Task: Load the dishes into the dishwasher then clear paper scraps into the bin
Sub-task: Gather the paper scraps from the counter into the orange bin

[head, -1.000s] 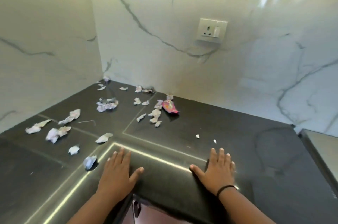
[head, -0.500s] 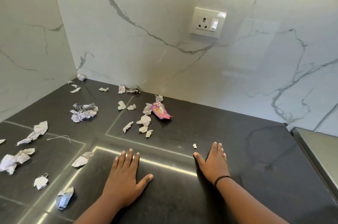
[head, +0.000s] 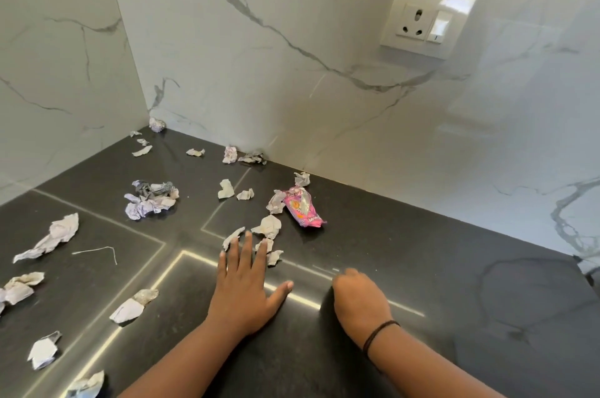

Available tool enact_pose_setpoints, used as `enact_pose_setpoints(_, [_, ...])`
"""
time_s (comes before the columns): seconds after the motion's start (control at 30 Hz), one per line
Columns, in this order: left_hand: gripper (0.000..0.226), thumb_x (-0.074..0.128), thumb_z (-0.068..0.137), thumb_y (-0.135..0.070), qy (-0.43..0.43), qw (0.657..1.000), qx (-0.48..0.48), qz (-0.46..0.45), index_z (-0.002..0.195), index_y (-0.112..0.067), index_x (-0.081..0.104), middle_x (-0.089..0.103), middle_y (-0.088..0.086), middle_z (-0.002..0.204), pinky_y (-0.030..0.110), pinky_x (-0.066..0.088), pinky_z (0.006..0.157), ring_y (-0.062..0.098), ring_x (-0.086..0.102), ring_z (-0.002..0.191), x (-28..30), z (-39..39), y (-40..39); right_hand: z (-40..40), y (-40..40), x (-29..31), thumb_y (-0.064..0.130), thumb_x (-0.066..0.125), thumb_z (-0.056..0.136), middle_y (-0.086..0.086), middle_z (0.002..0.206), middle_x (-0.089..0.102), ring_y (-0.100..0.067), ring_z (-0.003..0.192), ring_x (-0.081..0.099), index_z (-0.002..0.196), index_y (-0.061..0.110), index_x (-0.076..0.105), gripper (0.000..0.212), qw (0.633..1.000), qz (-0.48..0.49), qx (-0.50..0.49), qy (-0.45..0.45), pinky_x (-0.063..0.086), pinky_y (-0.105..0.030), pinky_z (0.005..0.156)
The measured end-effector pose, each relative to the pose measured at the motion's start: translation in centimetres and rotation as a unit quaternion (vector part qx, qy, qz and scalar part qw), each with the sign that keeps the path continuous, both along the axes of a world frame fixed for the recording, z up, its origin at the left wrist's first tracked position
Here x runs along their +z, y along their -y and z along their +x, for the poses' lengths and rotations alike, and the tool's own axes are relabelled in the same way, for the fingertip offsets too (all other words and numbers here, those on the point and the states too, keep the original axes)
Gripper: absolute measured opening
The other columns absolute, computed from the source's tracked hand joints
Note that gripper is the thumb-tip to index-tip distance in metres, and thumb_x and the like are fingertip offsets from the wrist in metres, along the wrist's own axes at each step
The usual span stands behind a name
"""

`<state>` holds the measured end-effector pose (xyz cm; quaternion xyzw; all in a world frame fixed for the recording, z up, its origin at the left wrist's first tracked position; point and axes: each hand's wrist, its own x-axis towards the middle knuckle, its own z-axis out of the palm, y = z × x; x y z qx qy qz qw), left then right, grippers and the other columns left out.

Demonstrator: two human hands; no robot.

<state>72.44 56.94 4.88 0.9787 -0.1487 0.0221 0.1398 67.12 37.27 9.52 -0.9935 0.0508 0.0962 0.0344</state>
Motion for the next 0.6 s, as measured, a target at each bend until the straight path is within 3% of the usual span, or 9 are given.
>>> enact_pose_setpoints(0.17, [0.098,0.024,0.078,-0.083,-0.005,1.0,0.021,-0.004,0.15,-0.031,-0.017,-0.027,0.005,0.156,0.049,-0.012,0.115,0.031,-0.029,0.141,-0.2,4.8,1.8,5.3,0.8,0.8,0.014,0.049,0.094,-0.001,0.109,0.065,-0.016,0.101,0.059,0.108,0.016,0.071,0.026,0.973,0.18,-0.057,0.134,0.045,-0.025,0.092])
enact_pose_setpoints(0.3, [0.086,0.027,0.081,-0.08,-0.005,1.0,-0.011,-0.006,0.146,-0.045,-0.018,-0.025,0.004,0.157,0.053,-0.008,0.116,0.032,-0.028,0.142,-0.1,9.0,2.5,11.9,1.5,2.2,0.011,0.056,0.091,-0.002,0.103,0.069,-0.011,0.089,0.061,0.099,0.016,0.074,0.02,0.931,0.286,-0.076,0.213,0.051,-0.033,0.09])
enact_pose_setpoints(0.43, [0.078,0.026,0.083,-0.076,0.023,0.999,-0.028,-0.007,0.144,-0.052,-0.015,-0.017,0.004,0.159,0.053,-0.002,0.116,0.034,-0.016,0.145,-0.5,12.5,3.3,20.2,1.8,2.6,0.006,0.054,0.09,-0.005,0.101,0.07,-0.014,0.079,0.06,0.098,0.011,0.074,0.022,0.956,0.233,-0.023,0.174,0.049,-0.027,0.078])
enact_pose_setpoints(0.5, [0.078,0.022,0.082,-0.076,0.034,0.998,-0.044,0.003,0.142,-0.05,-0.02,-0.016,0.003,0.159,0.051,-0.001,0.116,0.033,-0.014,0.145,-0.8,13.6,3.6,23.8,1.9,2.2,0.005,0.055,0.087,-0.007,0.102,0.068,-0.017,0.087,0.059,0.096,0.011,0.074,0.022,0.97,0.19,0.032,0.145,0.042,-0.023,0.077])
enact_pose_setpoints(0.6, [0.084,0.023,0.081,-0.074,0.037,0.996,-0.079,0.003,0.145,-0.042,-0.021,-0.018,0.002,0.159,0.051,0.005,0.117,0.029,-0.011,0.147,-1.0,15.0,4.0,27.6,2.1,0.8,0.012,0.052,0.088,-0.007,0.116,0.059,-0.021,0.108,0.055,0.104,0.016,0.069,0.024,0.976,0.168,0.122,0.062,0.041,-0.027,0.089])
